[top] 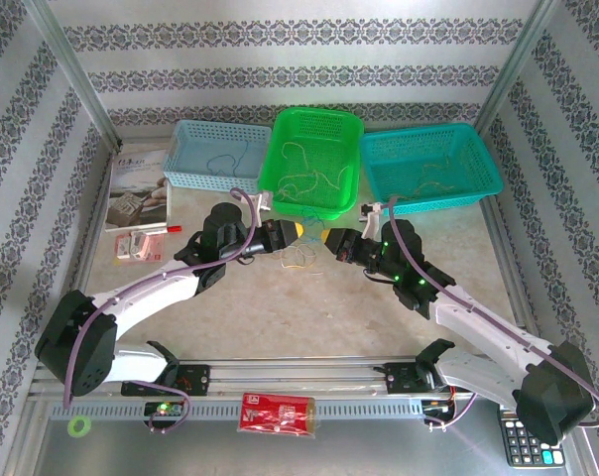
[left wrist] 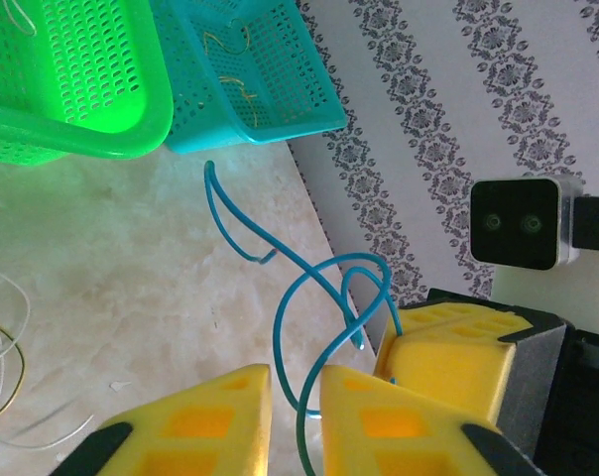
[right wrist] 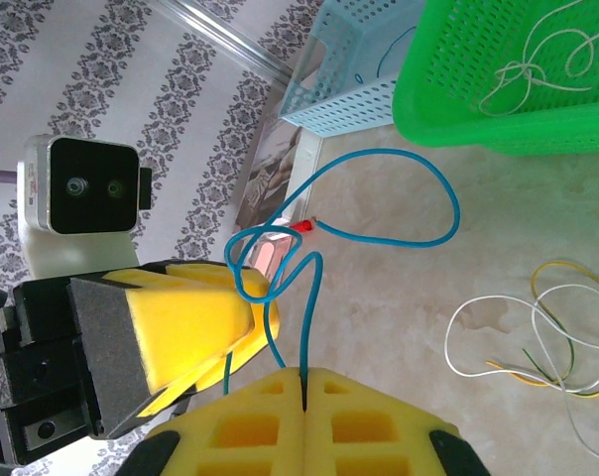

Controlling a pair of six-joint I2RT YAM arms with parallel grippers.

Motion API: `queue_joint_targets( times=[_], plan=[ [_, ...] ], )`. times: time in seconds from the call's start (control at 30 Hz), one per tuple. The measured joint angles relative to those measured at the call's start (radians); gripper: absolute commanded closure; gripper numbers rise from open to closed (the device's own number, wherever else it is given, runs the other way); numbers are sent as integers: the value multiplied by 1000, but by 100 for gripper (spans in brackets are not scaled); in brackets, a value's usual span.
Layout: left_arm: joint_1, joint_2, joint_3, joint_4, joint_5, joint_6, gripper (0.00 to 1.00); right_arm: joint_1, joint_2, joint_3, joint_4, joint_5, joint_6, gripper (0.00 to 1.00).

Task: Untangle the cables

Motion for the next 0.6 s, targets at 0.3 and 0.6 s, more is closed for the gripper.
queue_joint_targets(
  times=[0.3, 0.6],
  plan=[
    [-2, -24, 6, -1, -14, -2, 96, -12, 0, -17, 0, 27, -1, 100],
    [-2, -72, 53, 0, -13, -24, 100, -56, 43, -77, 0, 53, -26, 100]
  ],
)
